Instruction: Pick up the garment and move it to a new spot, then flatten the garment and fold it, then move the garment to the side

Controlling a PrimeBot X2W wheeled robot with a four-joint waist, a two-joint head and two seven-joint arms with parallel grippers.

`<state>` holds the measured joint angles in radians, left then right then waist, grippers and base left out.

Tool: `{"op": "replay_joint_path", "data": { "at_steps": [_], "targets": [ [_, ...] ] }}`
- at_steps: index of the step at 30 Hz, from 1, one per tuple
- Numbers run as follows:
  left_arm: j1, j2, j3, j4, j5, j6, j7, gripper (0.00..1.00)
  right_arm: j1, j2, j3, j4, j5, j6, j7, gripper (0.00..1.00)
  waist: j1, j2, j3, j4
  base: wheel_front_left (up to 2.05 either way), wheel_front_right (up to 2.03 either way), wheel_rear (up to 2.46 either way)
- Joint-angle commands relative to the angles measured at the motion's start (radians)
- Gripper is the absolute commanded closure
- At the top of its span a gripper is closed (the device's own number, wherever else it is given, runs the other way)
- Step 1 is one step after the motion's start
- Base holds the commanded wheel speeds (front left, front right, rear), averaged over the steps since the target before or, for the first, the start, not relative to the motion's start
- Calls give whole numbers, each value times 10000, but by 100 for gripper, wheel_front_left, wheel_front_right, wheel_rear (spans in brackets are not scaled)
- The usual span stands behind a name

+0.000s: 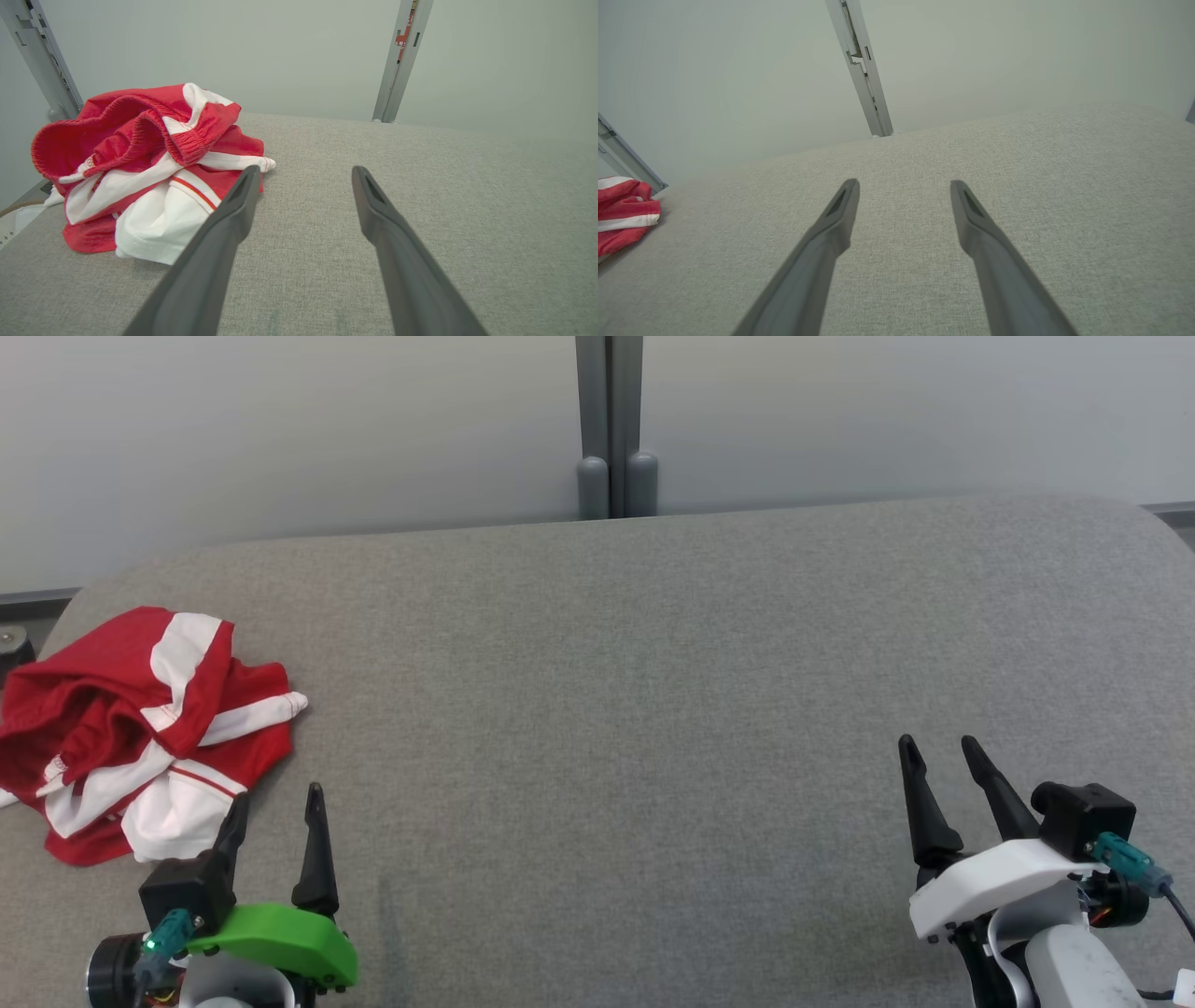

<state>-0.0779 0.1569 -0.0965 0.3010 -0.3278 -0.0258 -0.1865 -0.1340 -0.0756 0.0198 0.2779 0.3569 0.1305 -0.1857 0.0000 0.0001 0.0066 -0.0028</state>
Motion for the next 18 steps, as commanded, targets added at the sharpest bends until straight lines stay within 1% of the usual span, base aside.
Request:
{"op": "replay_joint_path", "data": {
  "at_steps": [1,5,11,14,18],
  "targets": [
    [-82,82,-12,-3,259,56,-112,0,-76,-17,24,72,-320,3,-116,0,0,-1,4,-4,0,0,0],
    [-9,38,49,46,529,77,-198,0,-97,-5,-23,374,-732,3,-202,0,0,-1,23,1,0,0,0],
    [112,-142,215,262,782,-121,-316,0,-24,25,97,628,-1193,3,-312,0,0,-1,92,177,0,0,0],
    [161,-228,338,363,935,-196,-367,0,47,35,237,710,-1345,3,-391,0,0,-1,139,461,0,0,0],
    [84,-282,645,495,1182,-245,-452,0,-50,13,469,804,-1588,3,-464,0,0,-1,309,1071,0,0,0]
  ]
}}
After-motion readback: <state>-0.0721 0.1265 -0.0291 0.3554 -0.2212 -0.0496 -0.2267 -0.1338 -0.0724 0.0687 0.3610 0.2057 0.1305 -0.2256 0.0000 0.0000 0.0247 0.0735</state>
